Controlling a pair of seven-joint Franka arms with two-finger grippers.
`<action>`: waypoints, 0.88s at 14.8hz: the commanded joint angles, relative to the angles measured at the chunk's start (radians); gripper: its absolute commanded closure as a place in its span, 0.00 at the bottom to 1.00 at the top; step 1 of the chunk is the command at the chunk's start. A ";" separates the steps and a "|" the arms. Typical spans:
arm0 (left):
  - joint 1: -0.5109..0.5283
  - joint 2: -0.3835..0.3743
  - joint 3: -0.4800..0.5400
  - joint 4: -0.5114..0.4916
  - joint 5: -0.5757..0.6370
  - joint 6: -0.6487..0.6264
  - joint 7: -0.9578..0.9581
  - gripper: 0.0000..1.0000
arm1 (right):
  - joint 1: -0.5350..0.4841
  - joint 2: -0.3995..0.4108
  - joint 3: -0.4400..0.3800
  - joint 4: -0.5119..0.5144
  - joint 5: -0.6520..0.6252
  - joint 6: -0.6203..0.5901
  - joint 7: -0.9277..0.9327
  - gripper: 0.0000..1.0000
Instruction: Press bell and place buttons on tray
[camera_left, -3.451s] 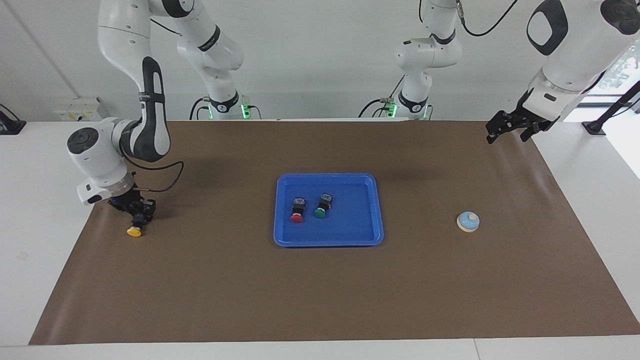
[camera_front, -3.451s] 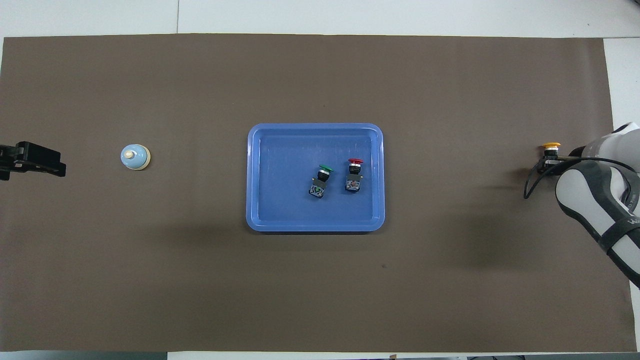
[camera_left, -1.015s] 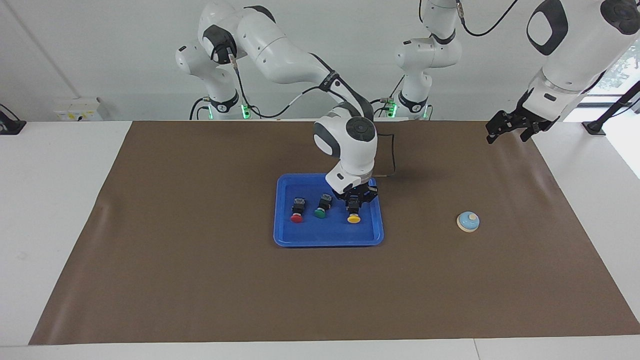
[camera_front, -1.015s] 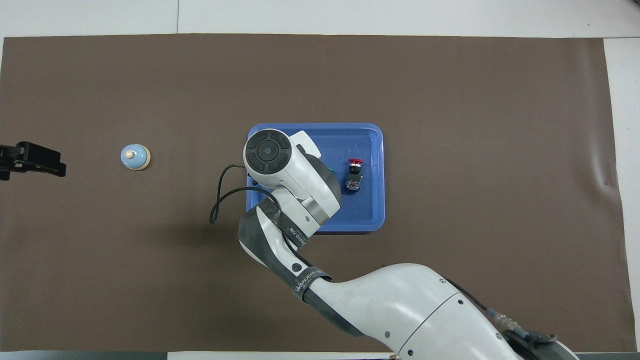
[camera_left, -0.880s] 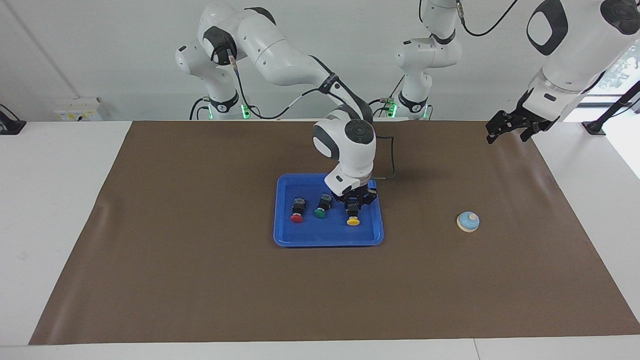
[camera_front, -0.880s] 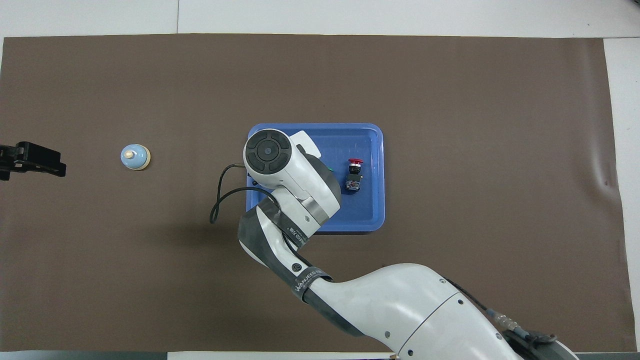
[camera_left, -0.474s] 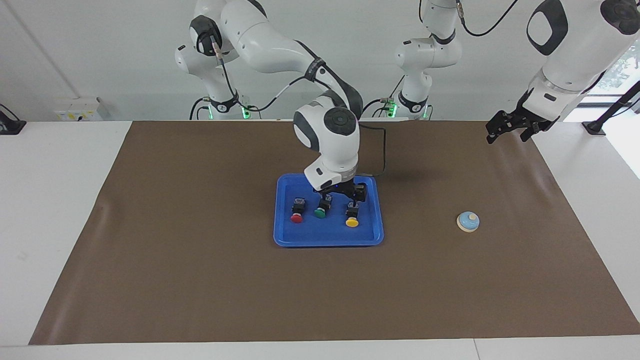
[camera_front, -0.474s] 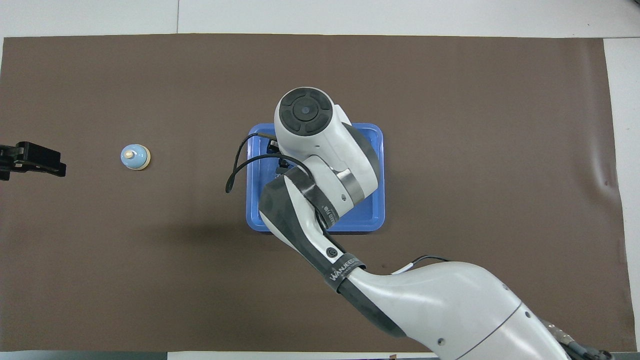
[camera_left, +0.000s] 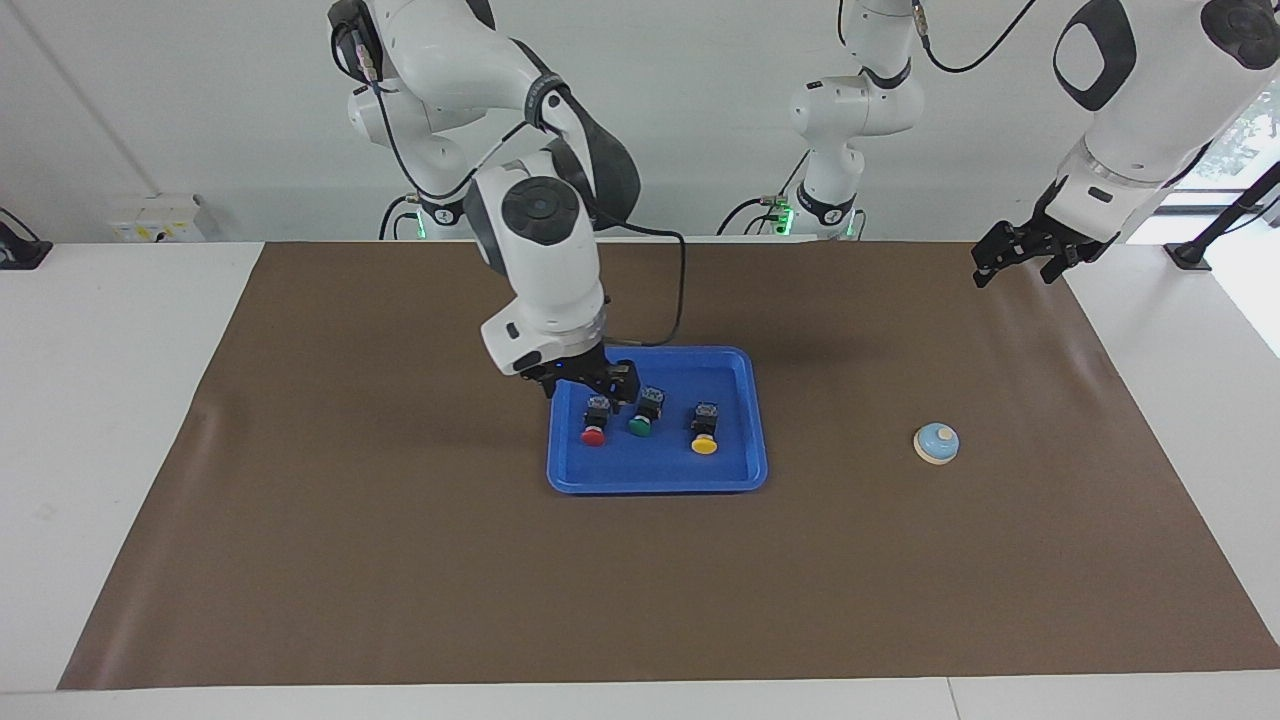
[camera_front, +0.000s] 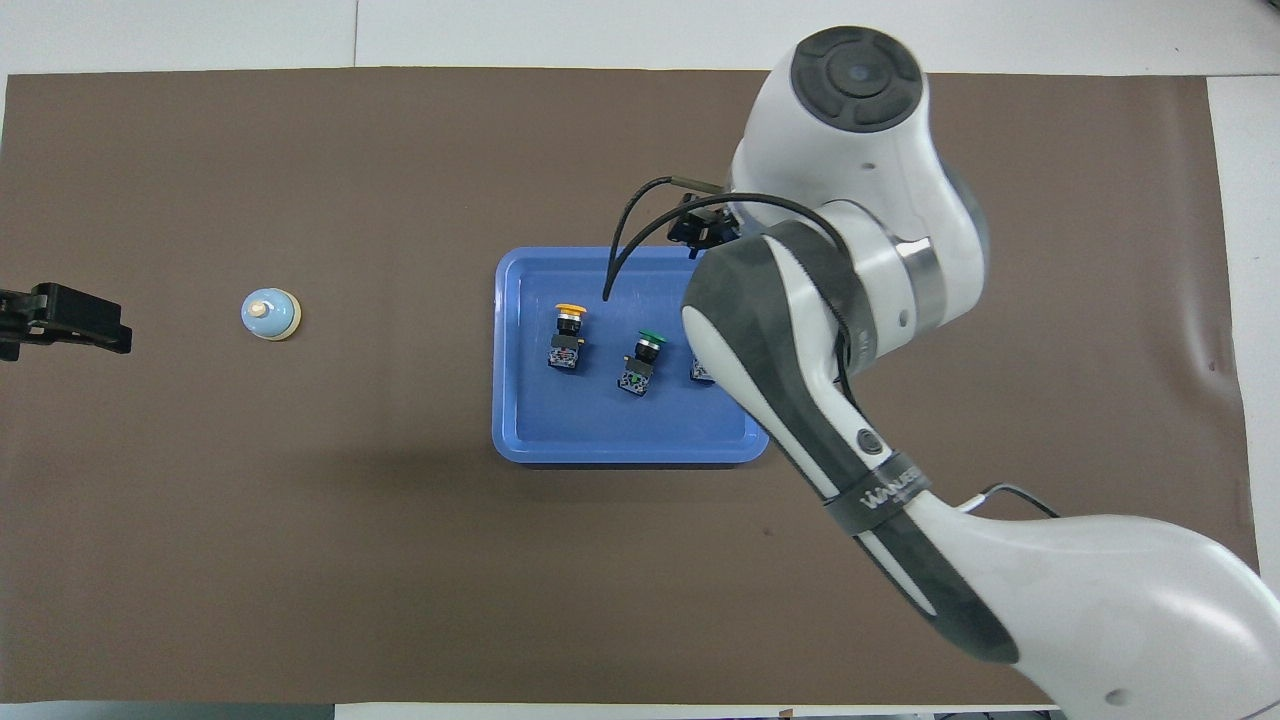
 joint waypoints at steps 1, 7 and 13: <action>0.004 -0.007 0.001 0.005 -0.013 -0.011 -0.010 0.00 | -0.099 -0.063 0.010 -0.028 0.018 -0.075 -0.178 0.00; 0.004 -0.007 0.001 0.005 -0.013 -0.011 -0.010 0.00 | -0.278 -0.136 0.010 -0.028 0.018 -0.179 -0.534 0.00; -0.002 -0.007 -0.002 0.003 -0.013 -0.006 -0.014 0.00 | -0.343 -0.274 0.009 -0.043 -0.001 -0.271 -0.678 0.00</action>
